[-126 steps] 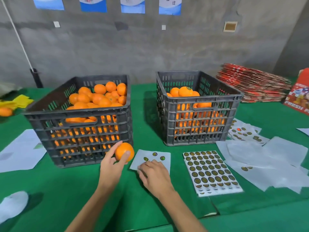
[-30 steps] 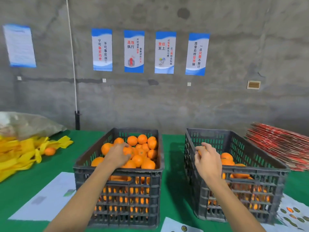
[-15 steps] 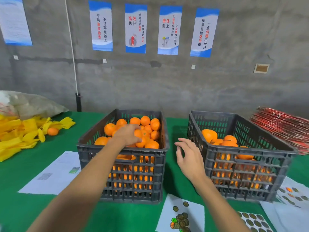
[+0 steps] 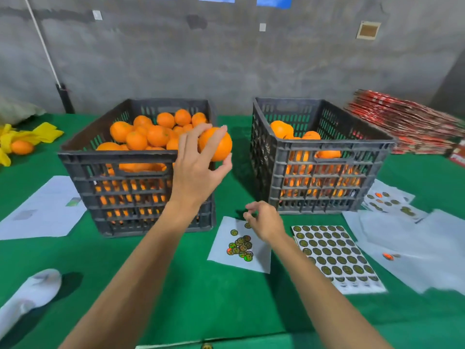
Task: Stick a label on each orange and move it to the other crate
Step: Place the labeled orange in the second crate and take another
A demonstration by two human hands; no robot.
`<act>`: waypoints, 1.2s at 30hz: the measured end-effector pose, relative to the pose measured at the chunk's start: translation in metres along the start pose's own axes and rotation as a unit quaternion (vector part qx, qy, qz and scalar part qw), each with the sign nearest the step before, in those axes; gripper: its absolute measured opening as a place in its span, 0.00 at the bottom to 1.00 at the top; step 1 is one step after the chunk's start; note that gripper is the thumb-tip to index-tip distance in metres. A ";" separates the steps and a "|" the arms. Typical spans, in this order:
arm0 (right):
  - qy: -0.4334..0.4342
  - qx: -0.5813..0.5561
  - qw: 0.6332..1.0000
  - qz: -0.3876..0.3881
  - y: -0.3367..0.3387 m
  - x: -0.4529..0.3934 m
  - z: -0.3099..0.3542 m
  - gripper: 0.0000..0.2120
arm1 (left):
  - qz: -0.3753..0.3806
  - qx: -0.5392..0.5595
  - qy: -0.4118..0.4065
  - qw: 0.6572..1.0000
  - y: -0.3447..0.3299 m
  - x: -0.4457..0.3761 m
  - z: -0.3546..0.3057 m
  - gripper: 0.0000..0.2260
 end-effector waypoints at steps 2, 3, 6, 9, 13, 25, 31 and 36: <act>-0.027 0.022 0.998 0.043 -0.011 0.005 -0.008 0.15 | 0.019 0.004 -0.035 0.999 -0.010 0.021 -0.006 0.21; -0.031 0.037 0.997 0.062 -0.016 0.007 -0.010 0.16 | 0.039 0.006 -0.050 0.998 -0.016 0.035 -0.007 0.20; -0.038 0.057 0.994 0.084 -0.026 0.011 -0.018 0.17 | 0.143 0.006 -0.035 0.989 -0.039 0.087 0.002 0.22; -0.026 0.064 0.995 0.078 -0.027 0.011 -0.024 0.16 | 0.269 -0.013 0.091 0.959 -0.062 0.136 0.021 0.25; -0.028 0.057 0.996 0.065 -0.027 0.009 -0.028 0.13 | 0.349 0.012 0.239 0.906 -0.081 0.186 0.040 0.26; -0.076 -0.266 0.955 -0.104 -0.020 0.016 -0.023 0.04 | 0.352 0.097 0.342 0.866 -0.088 0.198 0.057 0.28; -0.069 -0.426 0.895 -0.116 -0.022 0.026 0.009 0.04 | 0.321 0.173 0.408 0.837 -0.083 0.190 0.057 0.29; -0.024 -0.434 0.892 -0.126 -0.010 0.031 0.025 0.02 | 0.281 0.217 0.389 0.850 -0.070 0.176 0.046 0.28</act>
Point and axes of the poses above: each hand's wrist, its own x-axis away from the middle knuckle, its own y-axis out of the back of the hand, z = x × y, the point moved 4 cm from there along -x, towards the middle knuckle, and after that the axes turned 15 degrees about y, right-handed, at the moved point
